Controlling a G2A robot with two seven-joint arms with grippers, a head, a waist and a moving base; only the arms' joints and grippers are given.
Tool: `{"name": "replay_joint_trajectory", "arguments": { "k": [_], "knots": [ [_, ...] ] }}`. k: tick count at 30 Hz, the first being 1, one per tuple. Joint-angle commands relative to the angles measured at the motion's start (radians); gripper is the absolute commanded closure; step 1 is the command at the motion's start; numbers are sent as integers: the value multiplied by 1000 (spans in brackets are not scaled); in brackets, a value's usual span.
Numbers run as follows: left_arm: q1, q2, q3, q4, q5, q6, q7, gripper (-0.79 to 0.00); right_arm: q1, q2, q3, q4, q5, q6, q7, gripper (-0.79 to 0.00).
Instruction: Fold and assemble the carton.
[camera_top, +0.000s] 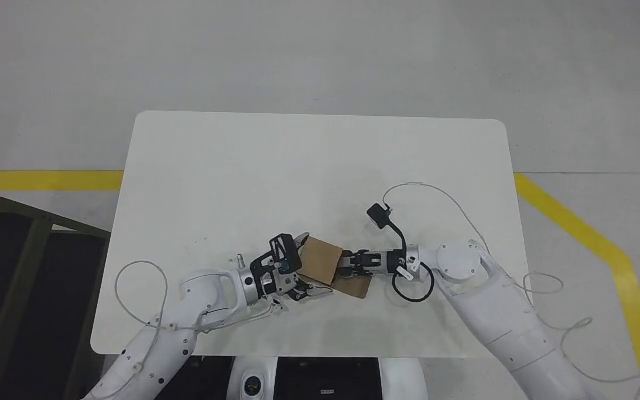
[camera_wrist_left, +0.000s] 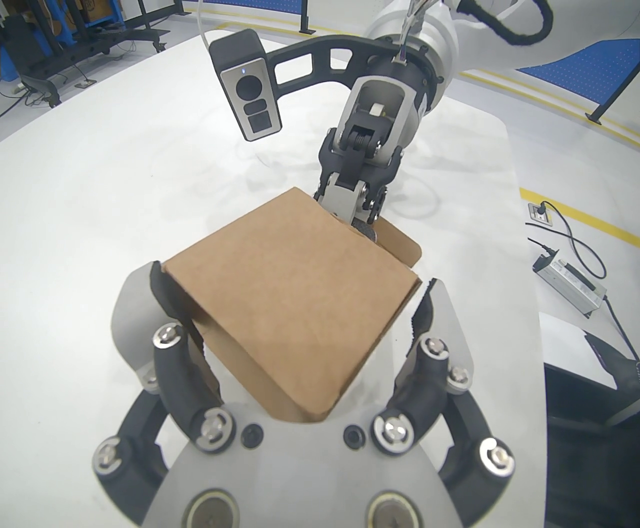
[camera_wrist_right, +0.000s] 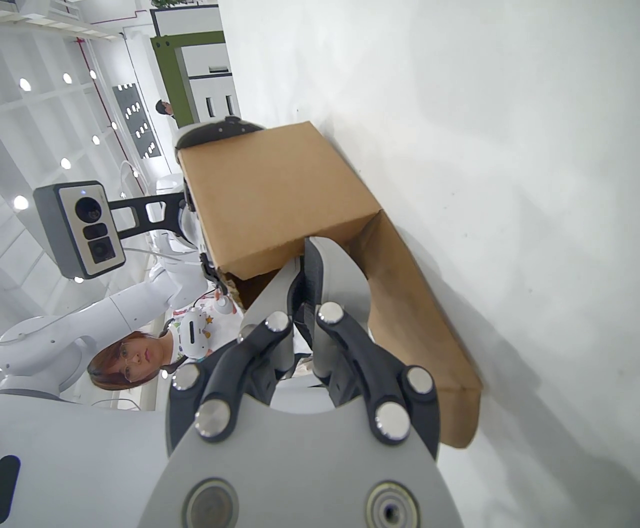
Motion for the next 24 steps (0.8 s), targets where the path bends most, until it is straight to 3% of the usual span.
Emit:
{"name": "replay_joint_trajectory", "arguments": {
  "k": [1, 12, 24],
  "knots": [
    [2, 0, -1, -2, 1, -1, -1, -785, 1, -1, -2, 4, 4, -9, -5, 0],
    [9, -2, -8, -11, 5, -2, -6, -785, 26, -24, -40, 33, 79, -48, -43, 0],
    [26, -3, -23, -9, 1, 1, -14, -785, 99, -44, -78, 98, 87, -68, 0, 0]
  ]
}}
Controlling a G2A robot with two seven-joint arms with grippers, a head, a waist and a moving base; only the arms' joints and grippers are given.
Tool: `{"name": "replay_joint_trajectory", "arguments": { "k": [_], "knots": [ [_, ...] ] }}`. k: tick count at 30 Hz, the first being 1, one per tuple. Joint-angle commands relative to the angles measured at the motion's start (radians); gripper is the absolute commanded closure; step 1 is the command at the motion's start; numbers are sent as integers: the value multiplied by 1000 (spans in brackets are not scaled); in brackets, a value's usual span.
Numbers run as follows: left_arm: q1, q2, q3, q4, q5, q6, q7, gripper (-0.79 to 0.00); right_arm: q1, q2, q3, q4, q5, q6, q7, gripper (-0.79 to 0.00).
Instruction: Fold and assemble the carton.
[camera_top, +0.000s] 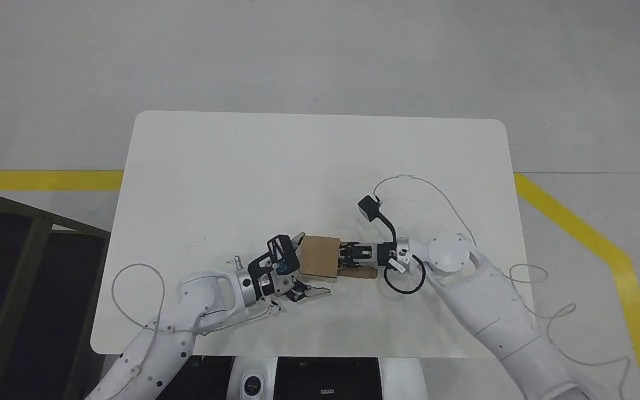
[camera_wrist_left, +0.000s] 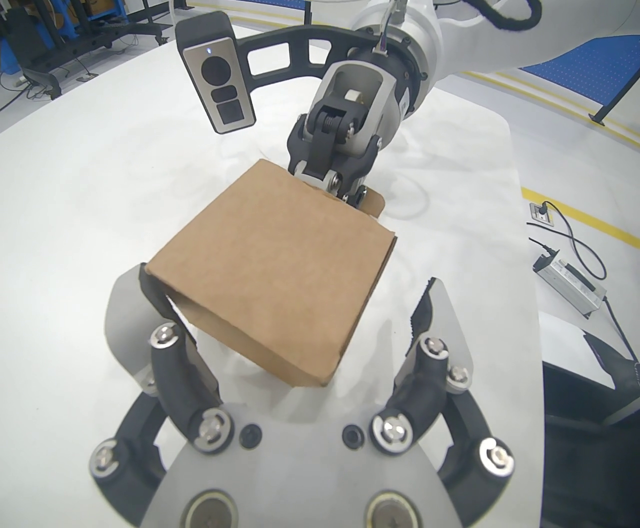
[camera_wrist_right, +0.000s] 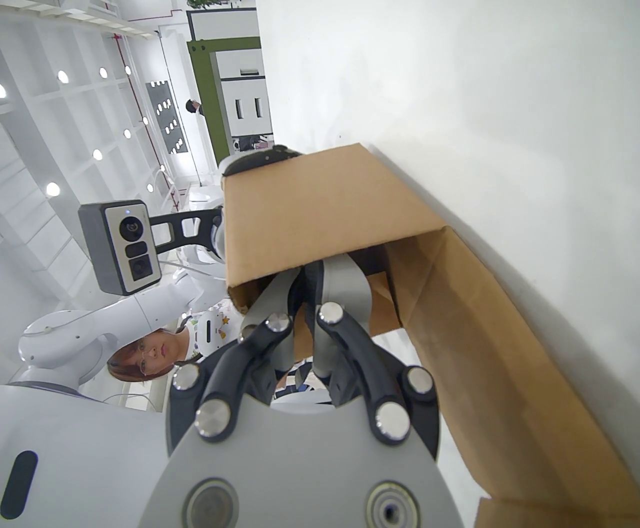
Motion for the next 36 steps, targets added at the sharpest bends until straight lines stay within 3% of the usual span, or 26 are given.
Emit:
{"name": "replay_joint_trajectory", "arguments": {
  "k": [1, 13, 24, 29, 34, 36],
  "knots": [
    [2, 0, -3, 0, 1, 4, -3, -785, 16, -3, -4, 16, 5, -5, 14, 0],
    [14, -3, -19, -10, -9, 40, -40, -785, 60, 10, 49, 82, 23, -7, 124, 0],
    [14, -7, -18, -19, -11, 52, -55, -785, -40, 86, 245, -84, -110, 108, 193, 0],
    [17, -9, -20, -21, -9, 55, -60, -785, -131, 119, 330, -177, -162, 154, 234, -77],
    [20, -11, -17, -22, -9, 53, -63, -785, -201, 137, 382, -223, -176, 157, 239, -243],
    [20, -11, -16, -24, -8, 52, -65, -785, -211, 141, 385, -233, -205, 134, 234, -249]
  ]
}}
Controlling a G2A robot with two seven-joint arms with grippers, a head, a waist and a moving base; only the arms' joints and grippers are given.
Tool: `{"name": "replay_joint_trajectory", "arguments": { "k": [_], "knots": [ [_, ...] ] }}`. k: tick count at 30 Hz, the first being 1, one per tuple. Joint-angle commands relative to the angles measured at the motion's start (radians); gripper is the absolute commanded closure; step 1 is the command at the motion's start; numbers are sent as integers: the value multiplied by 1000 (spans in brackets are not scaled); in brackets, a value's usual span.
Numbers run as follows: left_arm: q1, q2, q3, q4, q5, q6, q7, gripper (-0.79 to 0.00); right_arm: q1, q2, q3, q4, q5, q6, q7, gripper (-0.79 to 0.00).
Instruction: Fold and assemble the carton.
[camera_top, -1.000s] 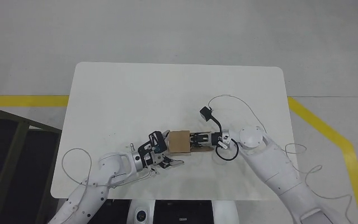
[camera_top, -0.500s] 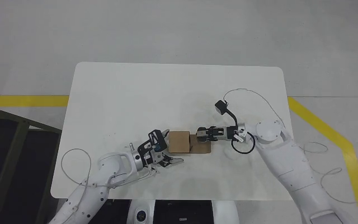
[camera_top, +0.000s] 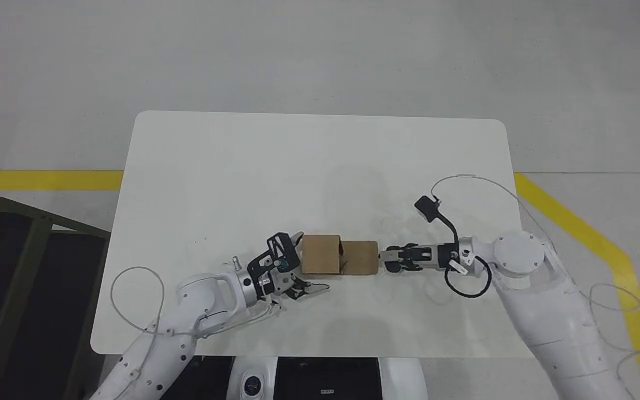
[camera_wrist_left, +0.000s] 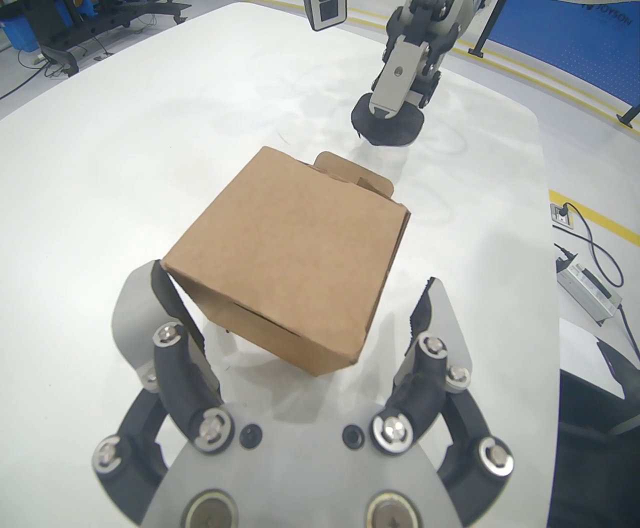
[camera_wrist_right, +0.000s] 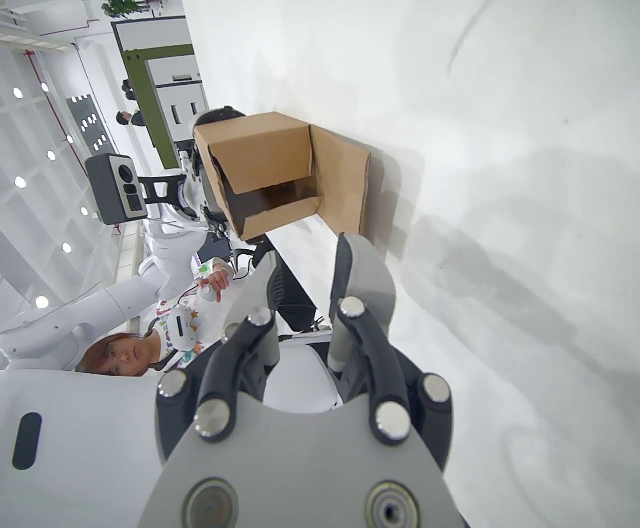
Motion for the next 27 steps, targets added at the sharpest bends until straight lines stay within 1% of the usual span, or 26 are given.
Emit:
{"name": "replay_joint_trajectory", "arguments": {
  "k": [1, 5, 8, 15, 21, 24, 27],
  "knots": [
    [-1, -1, 1, -2, 2, 0, -1, -785, -6, 2, -2, -3, -20, -20, -6, -262],
    [0, -2, -1, -3, 2, 2, -1, -785, -7, 2, -18, 10, -30, -47, -22, -262],
    [1, -2, -2, -4, 1, 0, -5, -785, 5, -1, -40, 34, -23, -59, -26, -320],
    [3, -4, -4, -6, -1, -6, -7, -785, 41, -12, -93, 83, 4, -84, -62, -299],
    [1, -5, -5, -6, 1, -10, -7, -785, 72, -21, -136, 122, 13, -89, -76, -308],
    [2, -6, -6, -6, 1, -8, -5, -785, 85, -23, -148, 137, 19, -89, -79, -336],
    [3, -7, -6, -6, 0, -9, -6, -785, 91, -25, -155, 145, 34, -92, -79, -332]
  ]
}}
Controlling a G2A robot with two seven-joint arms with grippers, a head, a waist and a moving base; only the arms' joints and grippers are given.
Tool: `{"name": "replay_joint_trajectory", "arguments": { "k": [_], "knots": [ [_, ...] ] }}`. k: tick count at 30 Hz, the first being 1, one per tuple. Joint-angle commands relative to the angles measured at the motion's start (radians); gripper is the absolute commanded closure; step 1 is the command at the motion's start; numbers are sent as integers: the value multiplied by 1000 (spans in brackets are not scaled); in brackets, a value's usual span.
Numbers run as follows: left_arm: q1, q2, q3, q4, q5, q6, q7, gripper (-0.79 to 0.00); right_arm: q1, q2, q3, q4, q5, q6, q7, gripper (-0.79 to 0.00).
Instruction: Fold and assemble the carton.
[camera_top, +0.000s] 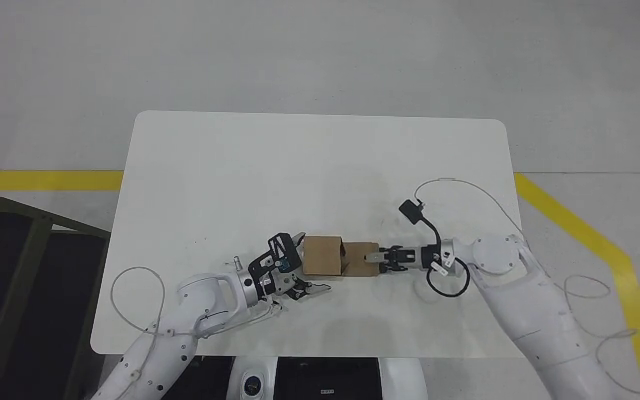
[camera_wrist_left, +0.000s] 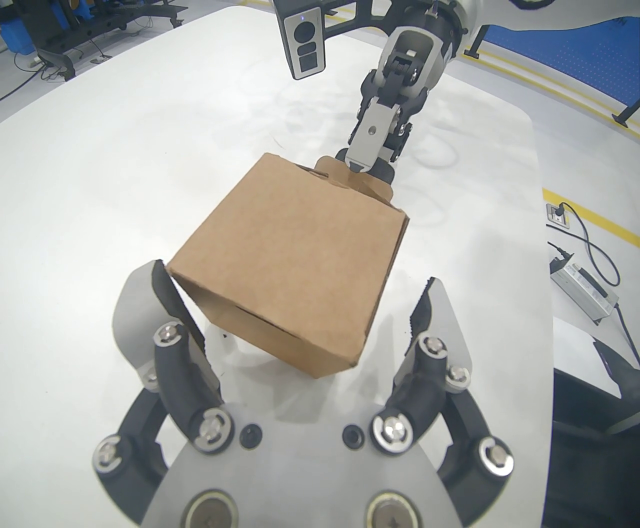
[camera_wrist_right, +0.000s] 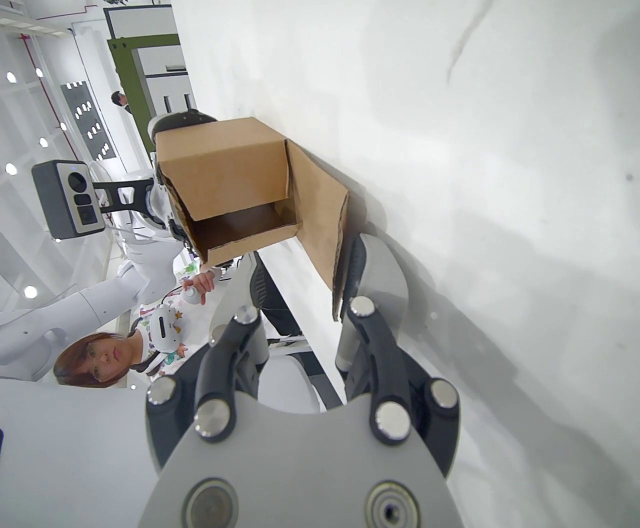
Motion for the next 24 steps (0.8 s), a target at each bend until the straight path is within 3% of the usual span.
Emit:
{"name": "replay_joint_trajectory", "arguments": {
  "k": [1, 5, 10, 24],
  "knots": [
    [1, 0, 0, -1, 0, -2, -2, -785, 3, -1, -5, 3, 17, -2, 5, -326],
    [2, -1, 1, -3, 2, -6, -3, -785, 6, -8, -17, 15, 89, -14, 9, -299],
    [1, -3, 2, -3, 3, -6, -1, -785, 22, -13, -34, 24, 160, -3, 58, -317],
    [-7, -7, 9, 3, 11, -12, -4, -785, 70, -14, -68, 7, 125, 69, 77, -323]
  ]
}}
